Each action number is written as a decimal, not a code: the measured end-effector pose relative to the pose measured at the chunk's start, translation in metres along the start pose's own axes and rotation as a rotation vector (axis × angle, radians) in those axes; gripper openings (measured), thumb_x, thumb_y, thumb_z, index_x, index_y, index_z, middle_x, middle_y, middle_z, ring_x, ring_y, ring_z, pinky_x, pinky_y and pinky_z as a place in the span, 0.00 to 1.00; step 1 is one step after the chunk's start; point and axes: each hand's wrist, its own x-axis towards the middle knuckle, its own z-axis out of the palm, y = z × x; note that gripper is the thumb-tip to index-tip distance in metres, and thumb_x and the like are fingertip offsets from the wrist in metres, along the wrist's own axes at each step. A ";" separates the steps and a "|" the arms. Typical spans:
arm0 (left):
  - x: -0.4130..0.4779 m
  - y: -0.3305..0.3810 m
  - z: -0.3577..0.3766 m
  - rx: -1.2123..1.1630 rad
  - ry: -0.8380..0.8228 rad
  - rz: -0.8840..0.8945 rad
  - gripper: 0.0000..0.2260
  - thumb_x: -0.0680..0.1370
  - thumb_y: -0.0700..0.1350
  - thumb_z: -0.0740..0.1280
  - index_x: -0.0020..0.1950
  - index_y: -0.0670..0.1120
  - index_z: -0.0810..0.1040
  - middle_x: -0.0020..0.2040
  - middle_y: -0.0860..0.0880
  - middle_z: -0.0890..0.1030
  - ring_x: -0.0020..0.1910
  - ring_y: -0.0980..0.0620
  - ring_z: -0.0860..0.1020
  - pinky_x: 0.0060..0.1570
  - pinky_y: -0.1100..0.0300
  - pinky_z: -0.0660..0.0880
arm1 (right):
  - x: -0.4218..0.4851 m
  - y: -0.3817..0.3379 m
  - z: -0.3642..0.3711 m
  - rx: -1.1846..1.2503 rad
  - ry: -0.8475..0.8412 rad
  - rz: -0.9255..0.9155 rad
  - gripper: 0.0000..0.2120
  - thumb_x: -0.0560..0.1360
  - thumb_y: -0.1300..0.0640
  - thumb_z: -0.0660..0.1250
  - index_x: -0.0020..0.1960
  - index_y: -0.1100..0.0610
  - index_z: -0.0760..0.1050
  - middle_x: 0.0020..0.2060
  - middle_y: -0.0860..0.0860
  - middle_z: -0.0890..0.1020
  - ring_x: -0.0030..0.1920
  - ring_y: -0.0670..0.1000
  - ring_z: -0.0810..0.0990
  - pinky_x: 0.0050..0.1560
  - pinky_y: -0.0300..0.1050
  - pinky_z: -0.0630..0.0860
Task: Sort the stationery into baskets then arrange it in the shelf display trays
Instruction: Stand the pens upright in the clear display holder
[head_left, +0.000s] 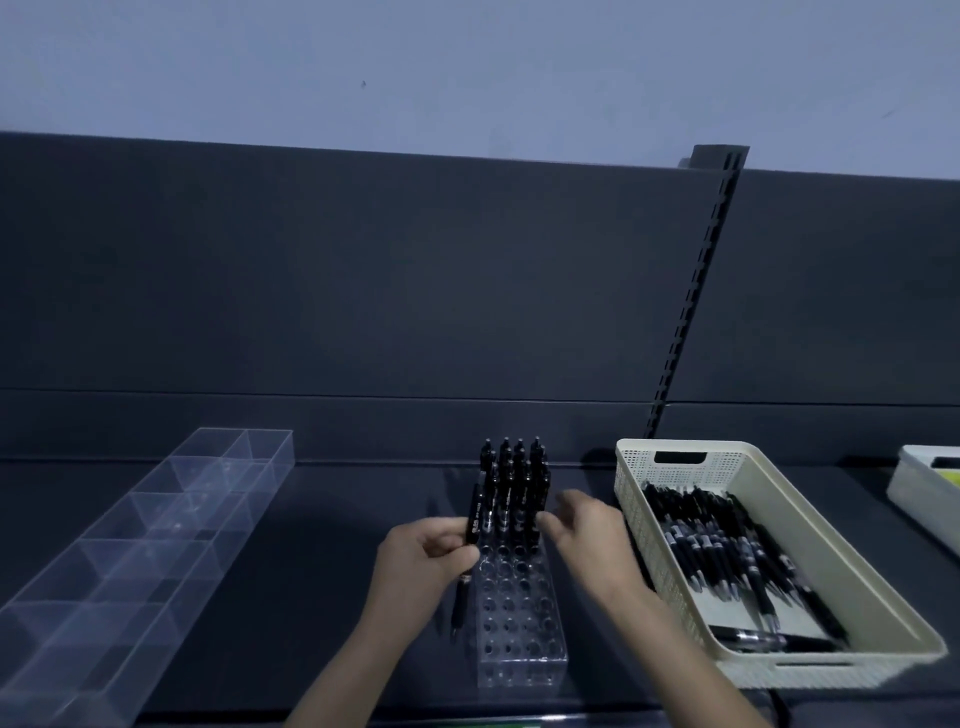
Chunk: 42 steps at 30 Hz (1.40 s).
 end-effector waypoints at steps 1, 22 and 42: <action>0.000 0.001 0.001 -0.005 -0.006 0.000 0.18 0.71 0.33 0.70 0.37 0.57 0.84 0.31 0.54 0.83 0.34 0.61 0.80 0.42 0.67 0.77 | -0.004 0.001 -0.002 0.020 0.008 -0.001 0.16 0.76 0.54 0.66 0.60 0.61 0.76 0.47 0.54 0.83 0.46 0.51 0.80 0.48 0.38 0.74; -0.004 -0.039 -0.003 0.881 -0.393 0.259 0.18 0.81 0.47 0.58 0.71 0.49 0.67 0.73 0.54 0.65 0.72 0.58 0.61 0.69 0.68 0.56 | -0.006 -0.039 -0.017 0.286 0.064 -0.131 0.08 0.75 0.57 0.66 0.38 0.57 0.76 0.34 0.53 0.82 0.37 0.51 0.79 0.42 0.45 0.74; 0.017 -0.037 -0.003 0.897 -0.463 0.349 0.13 0.80 0.47 0.60 0.58 0.45 0.81 0.63 0.52 0.78 0.61 0.57 0.75 0.64 0.64 0.68 | -0.020 -0.027 0.008 0.043 0.015 -0.080 0.12 0.76 0.56 0.65 0.58 0.60 0.77 0.49 0.54 0.84 0.50 0.51 0.81 0.54 0.43 0.77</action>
